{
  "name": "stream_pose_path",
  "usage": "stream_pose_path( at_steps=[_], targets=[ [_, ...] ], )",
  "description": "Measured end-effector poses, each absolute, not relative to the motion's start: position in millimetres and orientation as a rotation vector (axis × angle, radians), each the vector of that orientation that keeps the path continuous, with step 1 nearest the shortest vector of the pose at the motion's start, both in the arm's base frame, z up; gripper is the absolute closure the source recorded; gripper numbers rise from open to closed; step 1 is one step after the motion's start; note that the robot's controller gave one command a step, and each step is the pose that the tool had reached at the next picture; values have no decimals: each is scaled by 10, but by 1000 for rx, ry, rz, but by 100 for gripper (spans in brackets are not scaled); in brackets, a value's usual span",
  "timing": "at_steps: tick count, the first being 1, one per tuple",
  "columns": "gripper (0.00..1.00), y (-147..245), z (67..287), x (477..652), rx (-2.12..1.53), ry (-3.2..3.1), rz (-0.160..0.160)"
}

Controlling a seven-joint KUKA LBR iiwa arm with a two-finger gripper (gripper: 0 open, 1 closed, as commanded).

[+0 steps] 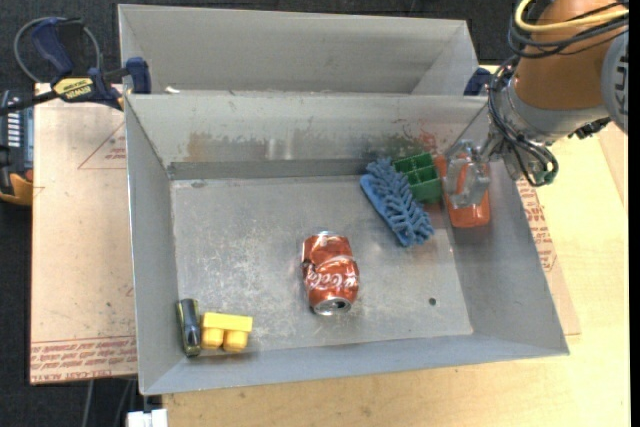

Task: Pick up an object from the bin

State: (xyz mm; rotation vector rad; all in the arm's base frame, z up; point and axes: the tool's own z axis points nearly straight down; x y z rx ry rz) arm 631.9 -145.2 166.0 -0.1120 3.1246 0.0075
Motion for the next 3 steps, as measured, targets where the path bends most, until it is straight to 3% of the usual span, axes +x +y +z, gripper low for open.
stream_pose_path(
  at_steps=[1,2,3],
  targets=[
    [100,-1312,1324,6395,-109,3124,23],
    [100,-1106,1466,6403,530,3078,22],
    [0,-1045,927,6026,-154,3124,22]
  ],
)
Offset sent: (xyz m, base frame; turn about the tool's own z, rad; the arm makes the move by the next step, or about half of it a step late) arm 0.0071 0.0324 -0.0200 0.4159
